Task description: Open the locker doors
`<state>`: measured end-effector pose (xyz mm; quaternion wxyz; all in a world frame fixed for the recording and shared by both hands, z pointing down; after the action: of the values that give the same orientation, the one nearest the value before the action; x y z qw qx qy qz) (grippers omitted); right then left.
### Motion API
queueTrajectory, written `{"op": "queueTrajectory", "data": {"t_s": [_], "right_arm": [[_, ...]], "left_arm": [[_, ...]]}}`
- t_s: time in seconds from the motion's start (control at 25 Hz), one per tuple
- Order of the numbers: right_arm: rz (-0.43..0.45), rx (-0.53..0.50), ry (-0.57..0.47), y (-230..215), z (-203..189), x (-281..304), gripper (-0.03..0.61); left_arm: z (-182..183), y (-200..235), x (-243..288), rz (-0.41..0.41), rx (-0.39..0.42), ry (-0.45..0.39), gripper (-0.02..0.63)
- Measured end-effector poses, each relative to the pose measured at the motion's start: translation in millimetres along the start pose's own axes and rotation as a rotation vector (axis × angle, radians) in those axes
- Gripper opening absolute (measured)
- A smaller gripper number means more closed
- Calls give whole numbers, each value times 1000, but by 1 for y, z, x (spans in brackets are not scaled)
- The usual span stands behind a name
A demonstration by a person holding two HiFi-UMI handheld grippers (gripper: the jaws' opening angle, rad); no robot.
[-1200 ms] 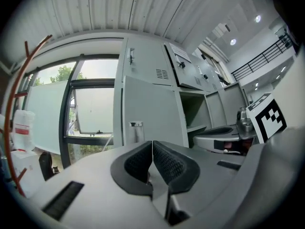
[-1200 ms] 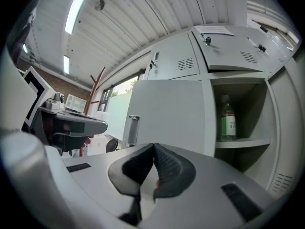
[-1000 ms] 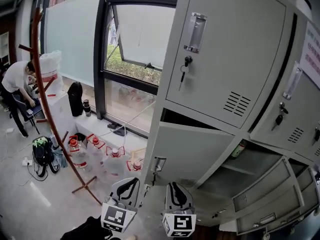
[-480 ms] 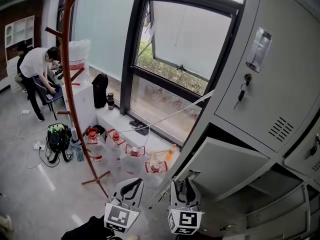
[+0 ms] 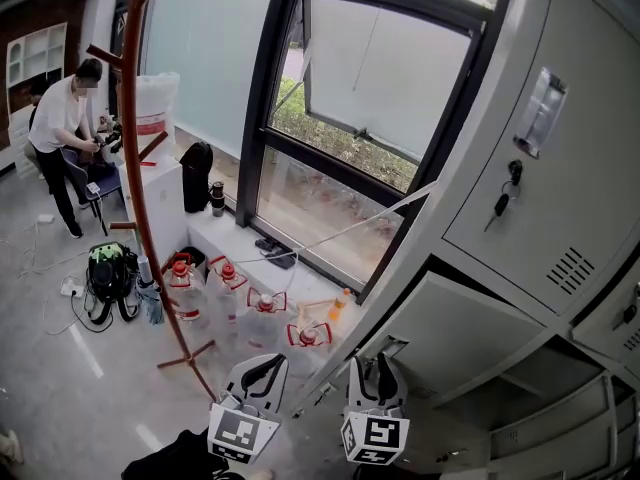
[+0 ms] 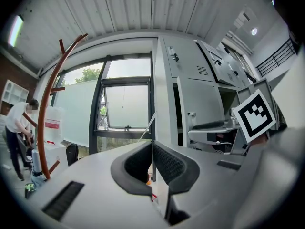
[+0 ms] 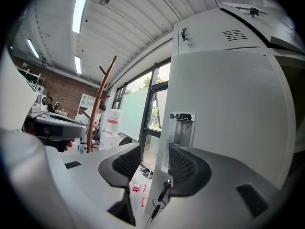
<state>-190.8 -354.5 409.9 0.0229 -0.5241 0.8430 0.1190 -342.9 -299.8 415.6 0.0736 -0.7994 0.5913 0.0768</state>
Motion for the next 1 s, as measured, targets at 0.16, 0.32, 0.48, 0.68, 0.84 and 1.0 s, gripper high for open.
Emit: {"op": "queueTrajectory", "data": {"t_s": [0.16, 0.32, 0.48, 0.68, 0.84, 1.0], "right_arm": [[-14, -5, 5, -1, 0, 3, 190], [-26, -3, 4, -2, 0, 3, 190], [-36, -2, 2, -3, 0, 3, 190], [-52, -4, -1, -6, 2, 5, 190], [-59, -8, 9, -12, -1, 8, 190], [-47, 0, 20, -11, -5, 14, 190]], "left_arm": [[0, 2, 2, -7, -5, -2, 25], [-1, 4, 2, -11, -8, -3, 25], [-3, 7, 2, -8, -14, -1, 25], [-3, 10, 7, -11, -11, -20, 25], [-3, 7, 12, -23, -17, -26, 25], [-3, 5, 16, -33, -19, -6, 25]]}}
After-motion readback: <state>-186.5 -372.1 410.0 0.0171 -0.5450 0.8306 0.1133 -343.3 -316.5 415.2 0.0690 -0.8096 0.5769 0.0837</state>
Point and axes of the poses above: the fingertips, and each gripper's own axes: x forward along the fingers, y to its left, z out of its top, the point moved 2 cm from there along -x, backward along the fingers, and after that the axes turned 13 degrees about -y, right-handed, at the moved point
